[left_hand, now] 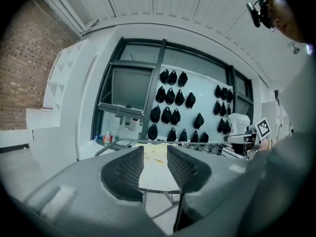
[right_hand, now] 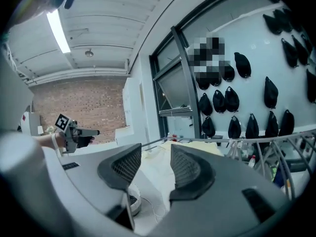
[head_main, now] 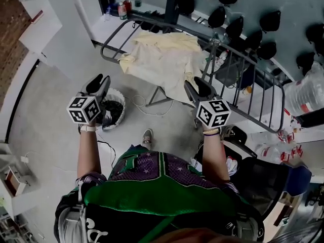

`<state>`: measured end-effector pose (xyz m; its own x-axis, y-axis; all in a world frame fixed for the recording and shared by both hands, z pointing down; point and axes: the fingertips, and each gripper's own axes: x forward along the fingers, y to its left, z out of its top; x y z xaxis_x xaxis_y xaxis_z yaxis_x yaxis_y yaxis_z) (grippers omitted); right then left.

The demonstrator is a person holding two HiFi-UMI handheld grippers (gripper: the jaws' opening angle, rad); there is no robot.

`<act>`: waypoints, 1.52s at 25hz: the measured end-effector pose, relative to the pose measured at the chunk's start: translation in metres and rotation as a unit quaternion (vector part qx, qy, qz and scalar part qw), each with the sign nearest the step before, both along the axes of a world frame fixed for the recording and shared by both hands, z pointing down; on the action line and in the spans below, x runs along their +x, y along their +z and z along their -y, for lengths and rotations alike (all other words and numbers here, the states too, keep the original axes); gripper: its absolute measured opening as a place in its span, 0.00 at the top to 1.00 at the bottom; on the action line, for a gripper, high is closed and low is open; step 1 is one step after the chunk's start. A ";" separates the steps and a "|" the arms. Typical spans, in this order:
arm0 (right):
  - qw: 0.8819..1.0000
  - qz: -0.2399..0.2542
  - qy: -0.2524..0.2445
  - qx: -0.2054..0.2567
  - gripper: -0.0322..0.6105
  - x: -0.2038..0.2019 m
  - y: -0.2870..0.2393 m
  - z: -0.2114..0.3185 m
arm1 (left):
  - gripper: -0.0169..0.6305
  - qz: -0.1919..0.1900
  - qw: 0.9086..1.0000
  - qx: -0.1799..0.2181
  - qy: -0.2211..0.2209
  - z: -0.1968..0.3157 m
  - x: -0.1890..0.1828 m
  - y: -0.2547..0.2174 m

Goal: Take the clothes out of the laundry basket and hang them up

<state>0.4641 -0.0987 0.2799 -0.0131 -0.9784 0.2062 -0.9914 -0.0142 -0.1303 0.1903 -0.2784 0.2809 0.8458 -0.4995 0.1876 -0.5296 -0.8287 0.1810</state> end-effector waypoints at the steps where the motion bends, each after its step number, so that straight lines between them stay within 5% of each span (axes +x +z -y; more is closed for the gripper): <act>1: 1.000 -0.004 -0.004 0.002 0.66 -0.007 0.001 -0.007 | 0.73 -0.003 1.000 0.003 -0.006 -0.009 -0.008 -0.003; 15: 0.995 -0.001 -0.090 0.034 0.66 -0.119 -0.008 -0.032 | 0.77 -0.033 0.988 0.056 -0.142 -0.100 -0.168 -0.033; 20: 0.992 -0.014 -0.124 0.027 0.66 -0.175 -0.004 -0.016 | 0.77 0.010 0.981 0.089 -0.171 -0.109 -0.221 -0.024; 24: 0.988 -0.023 -0.149 0.024 0.67 -0.236 -0.007 -0.003 | 0.77 0.038 0.977 0.105 -0.180 -0.116 -0.273 -0.016; 38: 0.975 -0.041 -0.216 0.021 0.67 -0.493 -0.004 0.012 | 0.77 0.004 0.973 0.073 -0.217 -0.140 -0.515 0.004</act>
<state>-0.0291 -0.1111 0.2763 -0.4111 -0.8928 0.1842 -0.9108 0.4105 -0.0429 -0.3243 -0.1387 0.2847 0.5483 -0.8311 0.0932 -0.8362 -0.5434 0.0735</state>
